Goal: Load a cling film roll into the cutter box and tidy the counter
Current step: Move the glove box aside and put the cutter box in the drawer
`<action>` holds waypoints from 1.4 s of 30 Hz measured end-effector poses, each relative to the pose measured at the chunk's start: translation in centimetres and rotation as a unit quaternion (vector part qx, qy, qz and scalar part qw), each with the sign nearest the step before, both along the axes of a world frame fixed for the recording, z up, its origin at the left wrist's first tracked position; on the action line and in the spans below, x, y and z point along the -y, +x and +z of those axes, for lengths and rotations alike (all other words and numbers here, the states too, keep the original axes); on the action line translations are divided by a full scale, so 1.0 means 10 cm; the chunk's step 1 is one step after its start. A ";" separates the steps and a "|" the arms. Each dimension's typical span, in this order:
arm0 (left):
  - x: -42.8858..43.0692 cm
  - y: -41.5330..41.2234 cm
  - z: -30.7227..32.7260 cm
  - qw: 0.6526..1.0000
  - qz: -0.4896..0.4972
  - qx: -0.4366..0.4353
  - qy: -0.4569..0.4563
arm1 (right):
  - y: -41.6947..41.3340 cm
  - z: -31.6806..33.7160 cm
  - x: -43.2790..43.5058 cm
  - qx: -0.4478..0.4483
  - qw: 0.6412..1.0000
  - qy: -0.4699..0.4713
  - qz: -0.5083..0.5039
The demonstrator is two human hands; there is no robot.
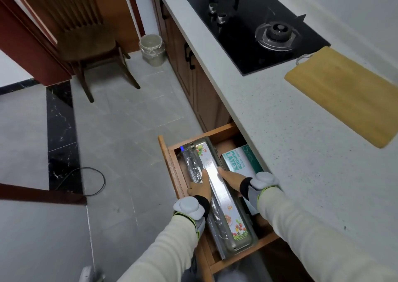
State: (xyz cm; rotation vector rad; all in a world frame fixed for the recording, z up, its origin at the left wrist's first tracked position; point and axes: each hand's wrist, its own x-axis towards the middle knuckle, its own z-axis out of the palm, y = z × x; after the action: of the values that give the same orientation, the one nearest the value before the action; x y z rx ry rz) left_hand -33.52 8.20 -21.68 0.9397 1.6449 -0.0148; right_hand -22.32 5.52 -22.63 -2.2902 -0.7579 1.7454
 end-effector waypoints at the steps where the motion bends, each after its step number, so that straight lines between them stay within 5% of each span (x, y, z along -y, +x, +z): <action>1: -0.01 0.01 -0.04 1.000 0.001 -0.004 -0.001 | 0.00 -0.06 0.00 -0.004 1.000 -0.003 0.002; 10: -0.07 0.06 -0.41 0.999 0.030 0.006 -0.010 | 0.03 -0.51 -0.08 -0.051 0.999 0.018 -0.001; 31: -0.05 0.18 -0.50 0.999 0.027 -0.044 -0.010 | 0.08 -0.83 -0.05 0.006 1.000 -0.015 -0.003; 42: -0.06 -0.08 -0.06 0.970 -0.100 -0.061 0.213 | 0.06 -0.24 -0.16 0.082 0.995 0.045 0.036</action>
State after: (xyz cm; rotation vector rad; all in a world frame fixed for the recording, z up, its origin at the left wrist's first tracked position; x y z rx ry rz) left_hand -34.29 8.76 -22.27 1.4548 1.6912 0.1515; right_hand -21.69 7.12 -25.06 -2.3939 -0.9410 1.5300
